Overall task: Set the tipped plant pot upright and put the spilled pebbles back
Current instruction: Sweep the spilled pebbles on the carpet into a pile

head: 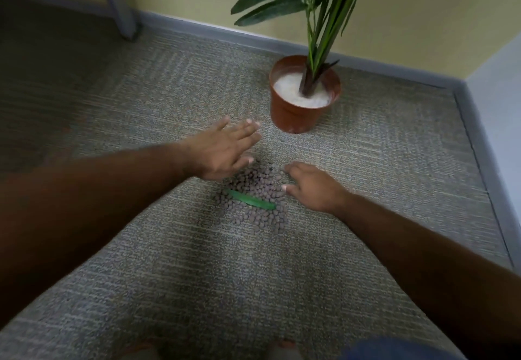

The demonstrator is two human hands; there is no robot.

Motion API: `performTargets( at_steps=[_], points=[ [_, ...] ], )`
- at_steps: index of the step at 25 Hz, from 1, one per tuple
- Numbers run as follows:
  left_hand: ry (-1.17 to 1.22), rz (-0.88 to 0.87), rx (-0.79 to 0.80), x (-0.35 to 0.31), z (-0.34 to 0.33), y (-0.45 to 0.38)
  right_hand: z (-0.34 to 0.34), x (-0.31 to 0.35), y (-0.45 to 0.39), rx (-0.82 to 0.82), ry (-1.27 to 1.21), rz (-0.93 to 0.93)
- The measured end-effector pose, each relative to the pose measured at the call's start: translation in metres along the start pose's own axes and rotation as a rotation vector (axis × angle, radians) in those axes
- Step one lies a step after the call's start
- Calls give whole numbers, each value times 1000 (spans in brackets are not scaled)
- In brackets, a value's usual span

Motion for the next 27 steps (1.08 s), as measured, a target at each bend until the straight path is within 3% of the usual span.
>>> performTargets(
  at_steps=[3, 8, 15, 21, 25, 27],
  points=[
    [79, 95, 61, -9, -45, 17, -13, -10, -25, -18, -28, -41],
    [243, 321, 61, -14, -102, 29, -29, -24, -78, -89, -298, -293],
    [446, 771, -54, -15, -156, 38, -63, -16, -99, -190, -222, -212],
    [438, 777, -176, -36, -163, 22, -90, 25, -50, -342, -231, -10],
    [499, 668, -220, -47, -158, 18, -94, 31, -34, -415, -242, -19],
    [532, 636, -248, -47, -153, 18, -90, 26, -23, -503, -237, -122]
  ],
)
Point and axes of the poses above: each hand's wrist, its own y-axis away from the middle knuckle, its own z-axis out of the back of the hand, x = y × z, the point moved 5 cm from there along -y, towards the middle knuckle, and after that the axes turned 13 degrees about -x, right-handed, at the moved point
